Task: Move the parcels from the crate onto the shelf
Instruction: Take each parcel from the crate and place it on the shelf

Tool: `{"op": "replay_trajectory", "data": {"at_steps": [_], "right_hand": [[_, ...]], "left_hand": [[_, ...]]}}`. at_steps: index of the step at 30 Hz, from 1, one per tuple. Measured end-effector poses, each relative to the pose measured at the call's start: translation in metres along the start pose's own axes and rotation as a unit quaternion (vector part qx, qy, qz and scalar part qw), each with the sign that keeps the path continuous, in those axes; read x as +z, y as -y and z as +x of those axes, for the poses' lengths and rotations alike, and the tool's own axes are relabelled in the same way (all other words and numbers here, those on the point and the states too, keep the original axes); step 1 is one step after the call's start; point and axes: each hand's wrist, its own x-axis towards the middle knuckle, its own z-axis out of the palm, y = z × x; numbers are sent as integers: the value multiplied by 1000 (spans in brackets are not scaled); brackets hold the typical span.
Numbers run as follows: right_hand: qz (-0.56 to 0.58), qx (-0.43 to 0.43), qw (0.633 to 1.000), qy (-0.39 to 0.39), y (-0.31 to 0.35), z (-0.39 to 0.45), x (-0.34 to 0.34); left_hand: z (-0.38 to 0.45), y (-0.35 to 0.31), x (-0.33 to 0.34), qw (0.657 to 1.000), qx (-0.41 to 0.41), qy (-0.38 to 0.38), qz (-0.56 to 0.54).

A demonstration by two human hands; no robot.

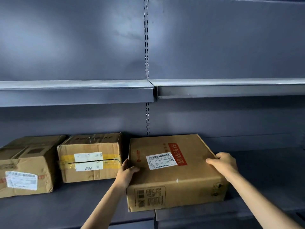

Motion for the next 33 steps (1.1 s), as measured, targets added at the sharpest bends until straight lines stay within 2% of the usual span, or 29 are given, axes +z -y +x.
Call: {"op": "replay_trajectory", "data": {"at_steps": [18, 24, 33], "right_hand": [[-37, 0, 999, 28, 7, 29, 9], [-15, 0, 1000, 11, 3, 31, 12], [-41, -14, 999, 6, 2, 25, 13]], "left_hand": [[18, -8, 9, 998, -24, -35, 35], [20, -11, 9, 998, -22, -48, 32], [16, -13, 9, 998, -17, -53, 37]]}}
